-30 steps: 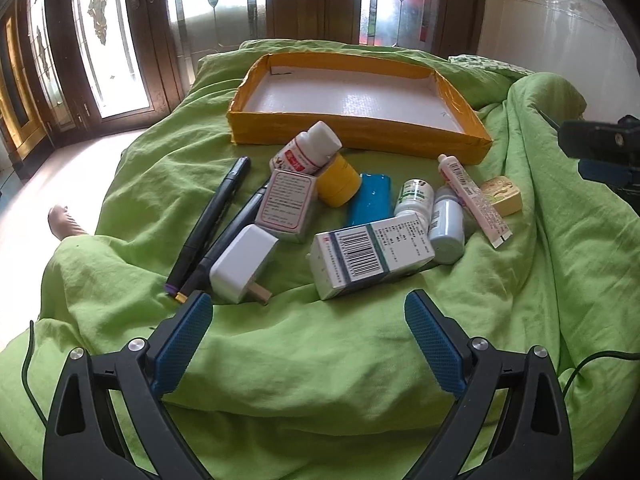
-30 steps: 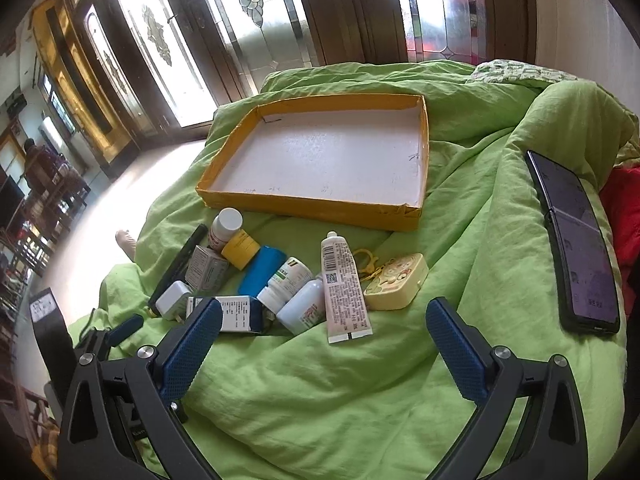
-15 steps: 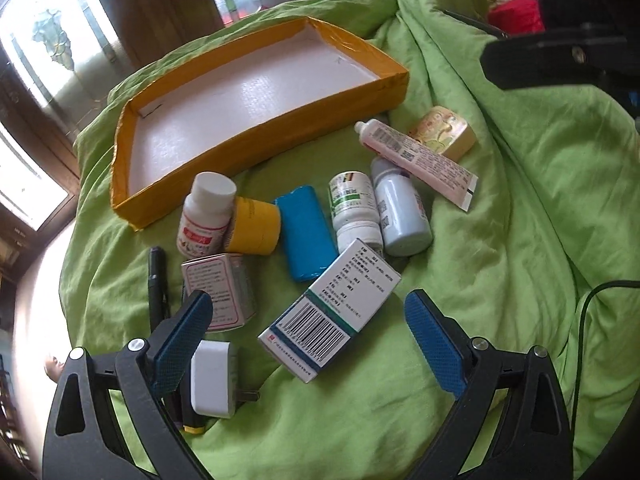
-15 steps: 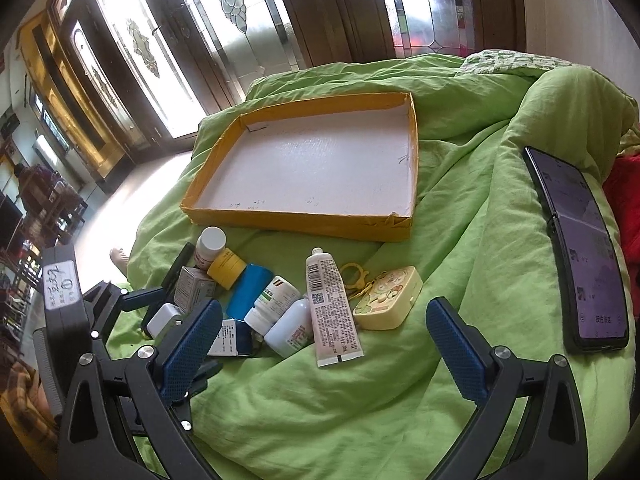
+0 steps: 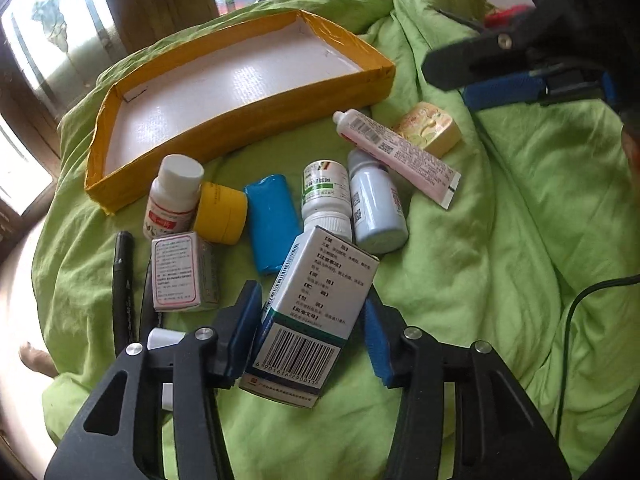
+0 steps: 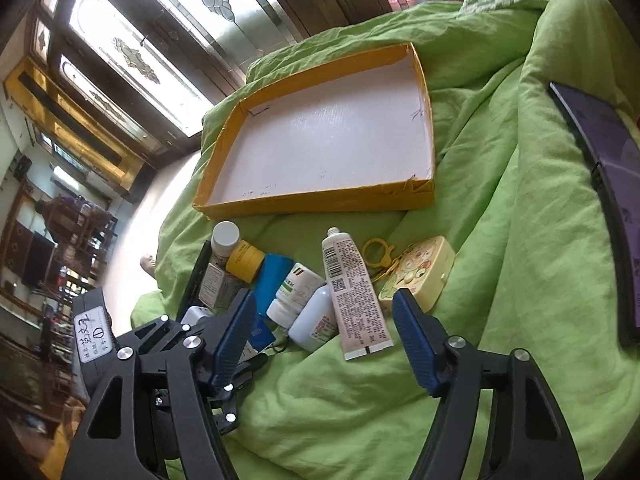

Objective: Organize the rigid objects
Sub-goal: 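Grasp the white ointment tube with the right tool while the left tool grasps the medicine box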

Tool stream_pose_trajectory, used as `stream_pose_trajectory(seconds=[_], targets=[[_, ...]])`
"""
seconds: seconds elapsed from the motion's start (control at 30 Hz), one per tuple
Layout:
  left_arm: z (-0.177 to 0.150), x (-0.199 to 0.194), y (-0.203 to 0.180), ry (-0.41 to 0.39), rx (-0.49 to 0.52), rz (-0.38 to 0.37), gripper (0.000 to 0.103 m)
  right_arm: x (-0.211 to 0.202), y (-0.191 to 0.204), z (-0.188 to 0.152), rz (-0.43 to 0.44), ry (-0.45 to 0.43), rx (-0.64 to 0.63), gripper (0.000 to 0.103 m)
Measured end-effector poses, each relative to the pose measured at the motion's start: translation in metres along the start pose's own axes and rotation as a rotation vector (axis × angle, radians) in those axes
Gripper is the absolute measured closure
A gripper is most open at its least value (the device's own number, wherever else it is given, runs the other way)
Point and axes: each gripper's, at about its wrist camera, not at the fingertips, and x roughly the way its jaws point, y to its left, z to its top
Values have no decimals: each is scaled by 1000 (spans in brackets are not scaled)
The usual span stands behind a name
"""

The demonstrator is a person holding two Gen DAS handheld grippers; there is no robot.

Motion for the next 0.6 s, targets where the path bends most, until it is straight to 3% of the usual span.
stream_pose_trajectory(seconds=[0.17,0.27,0.37,0.47,0.6], targets=[[-20,-7,34,-45,-303,-54,56,19,5,12,-27,71,-35,50],[-42,11,40,-39,-402,-37,57,37,12,21,-26,134,-81,55],[-47,10,30,-59,-359,-5,58,54,15,30,-46,197,-127,56],[-45,3,35,-91,-378,-40,58,65,14,29,-114,213,-178,56],[-48,4,44,-103,-392,-54,57,79,6,17,-115,249,-190,56]])
